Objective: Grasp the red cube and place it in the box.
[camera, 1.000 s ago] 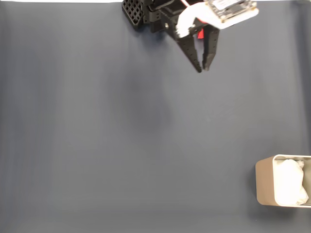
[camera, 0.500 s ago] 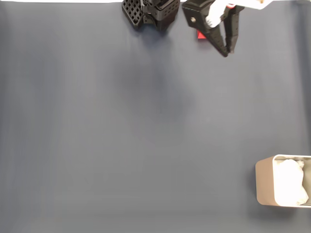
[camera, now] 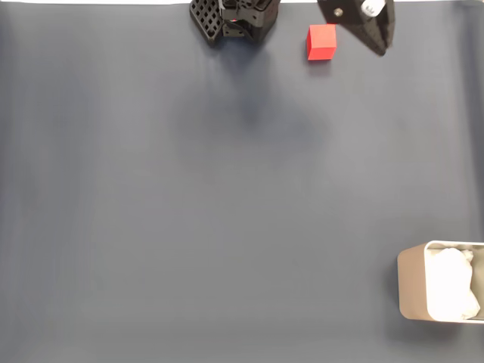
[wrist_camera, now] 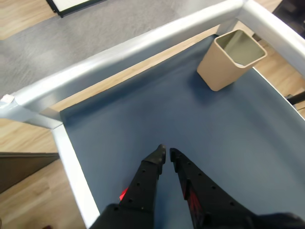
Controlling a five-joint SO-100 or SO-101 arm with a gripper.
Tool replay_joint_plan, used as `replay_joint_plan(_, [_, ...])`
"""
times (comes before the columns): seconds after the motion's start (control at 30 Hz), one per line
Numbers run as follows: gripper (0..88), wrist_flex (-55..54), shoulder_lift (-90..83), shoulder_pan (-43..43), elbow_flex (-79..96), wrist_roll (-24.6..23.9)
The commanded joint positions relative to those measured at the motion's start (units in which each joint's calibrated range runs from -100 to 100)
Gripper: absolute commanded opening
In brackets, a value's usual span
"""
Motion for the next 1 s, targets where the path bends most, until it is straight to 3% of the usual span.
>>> replay_joint_plan(0.0, [0.9,-0.37,-1.39,-3.47,0.19,0.59])
replay_joint_plan(0.77, [2.9,4.63,-3.21,-20.38,4.12,-1.47])
replay_joint_plan(0.97, [0.0,5.94,-3.38,-22.79,4.21,-1.81])
